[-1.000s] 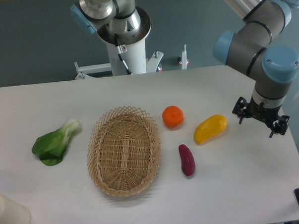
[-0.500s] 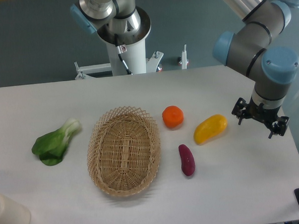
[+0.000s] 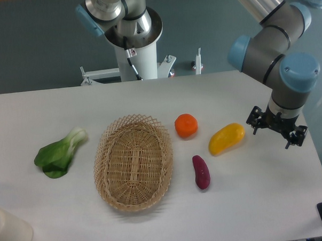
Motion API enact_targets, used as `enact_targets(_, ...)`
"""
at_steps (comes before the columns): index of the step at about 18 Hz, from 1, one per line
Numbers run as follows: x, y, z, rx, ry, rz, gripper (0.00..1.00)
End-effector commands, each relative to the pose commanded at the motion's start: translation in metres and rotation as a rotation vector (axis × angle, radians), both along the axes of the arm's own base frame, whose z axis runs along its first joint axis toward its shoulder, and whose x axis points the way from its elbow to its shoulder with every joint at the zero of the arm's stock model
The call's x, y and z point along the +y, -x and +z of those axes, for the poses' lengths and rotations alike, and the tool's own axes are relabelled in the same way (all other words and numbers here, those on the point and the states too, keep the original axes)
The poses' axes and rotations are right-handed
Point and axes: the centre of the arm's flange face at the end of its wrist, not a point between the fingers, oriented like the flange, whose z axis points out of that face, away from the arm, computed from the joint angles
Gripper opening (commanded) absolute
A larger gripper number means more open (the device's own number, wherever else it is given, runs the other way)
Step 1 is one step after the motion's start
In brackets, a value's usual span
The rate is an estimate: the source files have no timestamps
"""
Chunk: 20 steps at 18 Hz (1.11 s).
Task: Pick up the mango from the table
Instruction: 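Move the open gripper over the yellow mango and lower onto it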
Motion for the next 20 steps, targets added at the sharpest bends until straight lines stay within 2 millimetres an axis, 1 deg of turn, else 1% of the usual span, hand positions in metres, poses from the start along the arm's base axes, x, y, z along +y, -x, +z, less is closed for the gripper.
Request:
enact_targets(2, -0.003, -0.001, 0.001, -0.001, -0.010, -0.005, 1.00)
enact_targets(5, 0.006, -0.009, 0.008, -0.015, -0.050, -0.023, 1.00)
enact_targets(6, 0.013, -0.015, 0.005, -0.026, -0.054, -0.033, 1.00)
enact_targets(10, 0.013, -0.030, -0.017, -0.062, -0.041, -0.050, 1.00)
enact_targets(12, 0.027, -0.049, -0.018, -0.069, -0.035, -0.082, 1.00)
enact_targets(14, 0.026, -0.052, -0.023, -0.076, -0.029, -0.086, 1.00)
enact_targets(16, 0.024, -0.055, -0.033, -0.090, -0.015, -0.099, 1.00)
enact_targets(19, 0.022, -0.058, -0.035, -0.094, -0.010, -0.163, 1.00)
enact_targets(20, 0.019, -0.061, -0.043, -0.108, -0.002, -0.201, 1.00)
